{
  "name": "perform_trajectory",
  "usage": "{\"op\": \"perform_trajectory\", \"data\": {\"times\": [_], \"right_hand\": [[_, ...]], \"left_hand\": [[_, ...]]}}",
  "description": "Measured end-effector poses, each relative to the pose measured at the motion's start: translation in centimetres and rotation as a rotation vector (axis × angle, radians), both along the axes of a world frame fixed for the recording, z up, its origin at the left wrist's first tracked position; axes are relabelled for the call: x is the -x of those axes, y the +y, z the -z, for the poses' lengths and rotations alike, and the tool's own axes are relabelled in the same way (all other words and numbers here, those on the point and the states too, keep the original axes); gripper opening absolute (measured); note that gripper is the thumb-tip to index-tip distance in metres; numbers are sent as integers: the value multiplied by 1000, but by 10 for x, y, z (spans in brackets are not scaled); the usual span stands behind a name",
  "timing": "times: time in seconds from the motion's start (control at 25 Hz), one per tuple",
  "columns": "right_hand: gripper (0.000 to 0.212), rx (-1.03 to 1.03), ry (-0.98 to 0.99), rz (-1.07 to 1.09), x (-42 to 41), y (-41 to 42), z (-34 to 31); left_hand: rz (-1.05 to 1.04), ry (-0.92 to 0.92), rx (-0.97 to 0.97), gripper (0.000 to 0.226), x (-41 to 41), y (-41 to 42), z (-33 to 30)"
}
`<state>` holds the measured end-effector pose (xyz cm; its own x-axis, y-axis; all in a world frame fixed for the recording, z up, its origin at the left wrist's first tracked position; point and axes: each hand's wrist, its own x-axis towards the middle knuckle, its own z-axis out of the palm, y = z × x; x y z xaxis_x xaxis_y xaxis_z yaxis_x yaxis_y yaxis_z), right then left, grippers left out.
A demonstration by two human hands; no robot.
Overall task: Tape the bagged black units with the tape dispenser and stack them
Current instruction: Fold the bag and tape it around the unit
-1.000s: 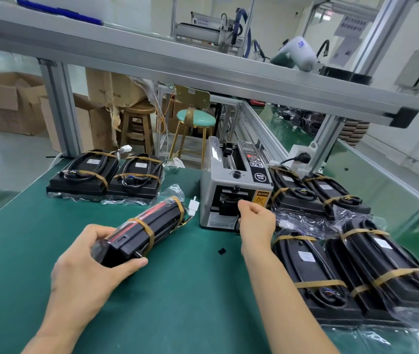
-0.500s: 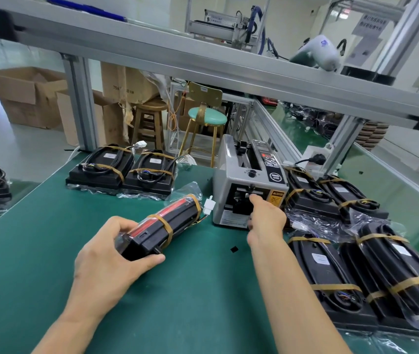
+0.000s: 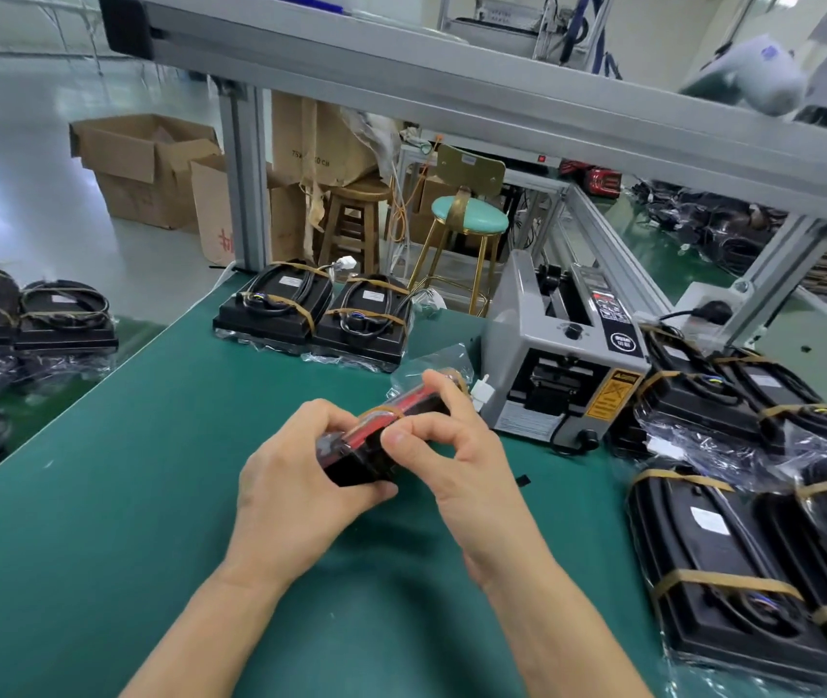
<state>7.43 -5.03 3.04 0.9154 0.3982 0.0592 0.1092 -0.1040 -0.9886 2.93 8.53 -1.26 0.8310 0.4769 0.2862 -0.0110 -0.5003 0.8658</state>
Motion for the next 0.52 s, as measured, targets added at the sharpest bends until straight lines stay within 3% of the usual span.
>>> {"op": "perform_trajectory", "data": {"times": [0.52], "right_hand": [[18, 91, -27, 20, -1, 4, 3]], "left_hand": [[-38, 2, -16, 50, -1, -2, 0]]}}
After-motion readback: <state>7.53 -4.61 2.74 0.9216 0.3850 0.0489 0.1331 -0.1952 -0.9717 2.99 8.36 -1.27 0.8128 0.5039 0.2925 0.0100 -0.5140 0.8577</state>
